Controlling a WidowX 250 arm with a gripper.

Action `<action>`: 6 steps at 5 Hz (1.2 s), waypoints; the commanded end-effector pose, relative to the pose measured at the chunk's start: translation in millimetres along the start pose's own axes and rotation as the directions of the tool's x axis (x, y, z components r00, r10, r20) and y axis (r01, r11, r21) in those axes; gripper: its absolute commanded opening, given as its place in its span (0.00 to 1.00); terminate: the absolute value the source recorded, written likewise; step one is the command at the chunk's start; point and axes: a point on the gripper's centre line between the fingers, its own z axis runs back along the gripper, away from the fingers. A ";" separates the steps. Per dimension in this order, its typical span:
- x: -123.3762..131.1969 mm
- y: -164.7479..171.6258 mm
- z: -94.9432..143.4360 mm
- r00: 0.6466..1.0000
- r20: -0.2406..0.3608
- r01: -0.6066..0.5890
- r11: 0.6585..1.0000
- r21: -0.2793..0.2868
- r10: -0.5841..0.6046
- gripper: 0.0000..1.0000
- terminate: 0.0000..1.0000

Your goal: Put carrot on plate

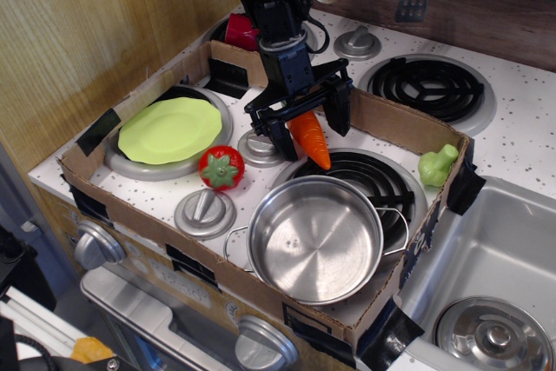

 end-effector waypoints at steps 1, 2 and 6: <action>3.9 -0.4 12.8 0.995 0.055 0.078 0.997 0.011 -0.078 0.00 0.00; 1.9 -2.3 21.4 0.988 0.107 0.113 0.993 0.017 -0.114 0.00 0.00; 43.6 41.9 76.5 0.927 0.155 0.328 0.939 0.103 -0.341 0.00 0.00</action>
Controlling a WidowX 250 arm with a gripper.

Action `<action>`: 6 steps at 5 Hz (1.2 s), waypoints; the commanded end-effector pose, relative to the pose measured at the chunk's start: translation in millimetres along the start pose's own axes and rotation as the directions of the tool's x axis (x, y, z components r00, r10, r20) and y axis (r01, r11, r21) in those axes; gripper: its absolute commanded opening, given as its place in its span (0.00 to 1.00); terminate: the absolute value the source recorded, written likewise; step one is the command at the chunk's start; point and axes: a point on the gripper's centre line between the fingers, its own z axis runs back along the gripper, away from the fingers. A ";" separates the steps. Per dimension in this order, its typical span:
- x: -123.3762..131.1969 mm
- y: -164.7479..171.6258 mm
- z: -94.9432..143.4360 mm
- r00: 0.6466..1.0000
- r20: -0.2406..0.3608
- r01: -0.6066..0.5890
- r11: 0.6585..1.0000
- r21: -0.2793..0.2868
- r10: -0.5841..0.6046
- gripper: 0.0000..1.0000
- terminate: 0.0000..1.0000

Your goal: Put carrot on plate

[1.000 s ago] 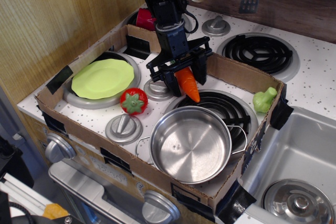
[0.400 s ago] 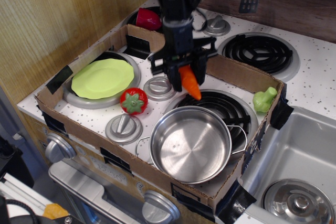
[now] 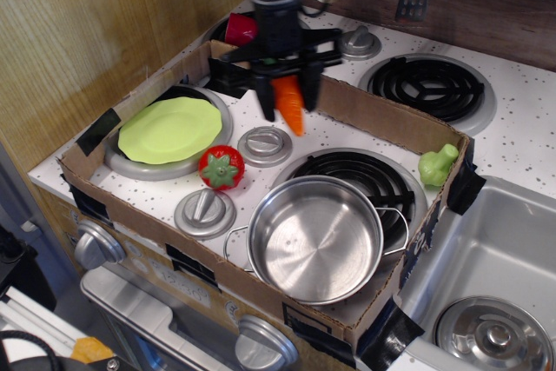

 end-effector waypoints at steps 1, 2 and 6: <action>39.2 47.0 11.7 0.982 0.065 0.180 0.983 -0.034 -0.178 0.00 0.00; 41.7 56.2 25.7 0.977 0.067 0.201 0.979 0.019 -0.202 0.00 0.00; 38.5 84.3 -1.8 0.960 0.086 0.263 0.964 0.043 -0.265 0.00 0.00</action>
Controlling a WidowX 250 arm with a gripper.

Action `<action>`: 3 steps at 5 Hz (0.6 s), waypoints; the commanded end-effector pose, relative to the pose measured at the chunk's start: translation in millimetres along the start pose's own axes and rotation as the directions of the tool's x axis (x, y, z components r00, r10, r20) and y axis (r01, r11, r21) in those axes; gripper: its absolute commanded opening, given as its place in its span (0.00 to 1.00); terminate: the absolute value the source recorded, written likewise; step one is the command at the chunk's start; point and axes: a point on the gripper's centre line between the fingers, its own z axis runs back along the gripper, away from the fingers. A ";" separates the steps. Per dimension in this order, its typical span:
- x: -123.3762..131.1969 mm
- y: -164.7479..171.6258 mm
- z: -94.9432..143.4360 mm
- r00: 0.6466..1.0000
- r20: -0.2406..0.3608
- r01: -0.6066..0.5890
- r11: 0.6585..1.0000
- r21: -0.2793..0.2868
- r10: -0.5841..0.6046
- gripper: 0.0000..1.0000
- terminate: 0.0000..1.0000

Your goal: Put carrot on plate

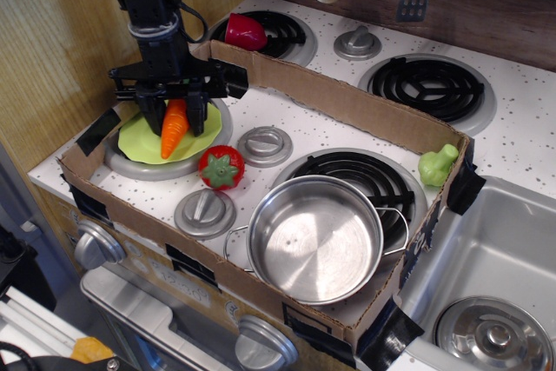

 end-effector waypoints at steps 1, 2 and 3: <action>13.3 -2.6 18.0 0.998 0.059 -0.020 1.000 -0.017 0.021 1.00 0.00; 14.5 -2.9 18.0 0.998 0.065 -0.014 1.000 -0.027 0.016 1.00 0.00; 15.1 -3.2 25.6 0.996 0.087 -0.009 1.000 -0.013 0.010 1.00 0.00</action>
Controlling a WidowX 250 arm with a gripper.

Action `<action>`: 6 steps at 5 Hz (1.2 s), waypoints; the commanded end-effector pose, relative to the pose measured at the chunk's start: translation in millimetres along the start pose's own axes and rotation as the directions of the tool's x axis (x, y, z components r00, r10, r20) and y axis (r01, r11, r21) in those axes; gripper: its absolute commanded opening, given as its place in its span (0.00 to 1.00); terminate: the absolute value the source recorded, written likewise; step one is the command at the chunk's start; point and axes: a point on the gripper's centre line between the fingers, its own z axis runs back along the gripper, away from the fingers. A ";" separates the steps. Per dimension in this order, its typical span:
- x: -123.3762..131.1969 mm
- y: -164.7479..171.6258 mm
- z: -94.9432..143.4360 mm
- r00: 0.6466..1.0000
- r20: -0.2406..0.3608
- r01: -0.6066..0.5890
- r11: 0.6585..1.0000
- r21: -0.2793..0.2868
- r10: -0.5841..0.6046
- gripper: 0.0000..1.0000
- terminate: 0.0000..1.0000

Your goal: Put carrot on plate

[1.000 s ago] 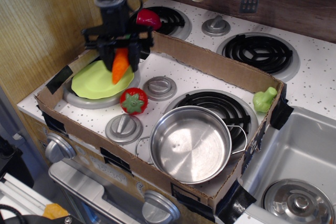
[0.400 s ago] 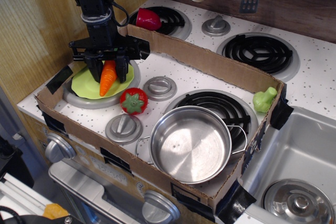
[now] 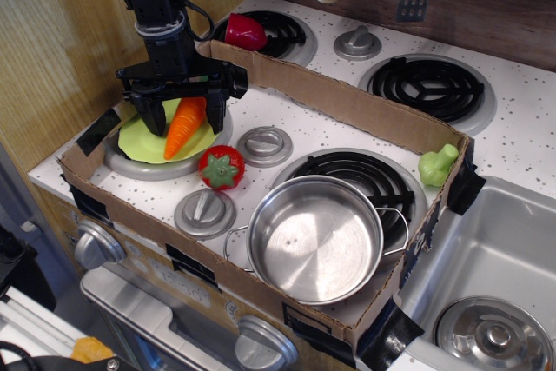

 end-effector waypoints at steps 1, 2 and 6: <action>12.6 -1.4 34.9 0.992 0.121 0.013 0.999 0.051 -0.019 1.00 0.00; 10.8 -1.8 43.1 0.985 0.161 0.041 0.993 0.109 -0.058 1.00 0.00; 21.8 -29.9 93.4 0.989 0.133 0.028 0.971 0.239 -0.061 1.00 0.00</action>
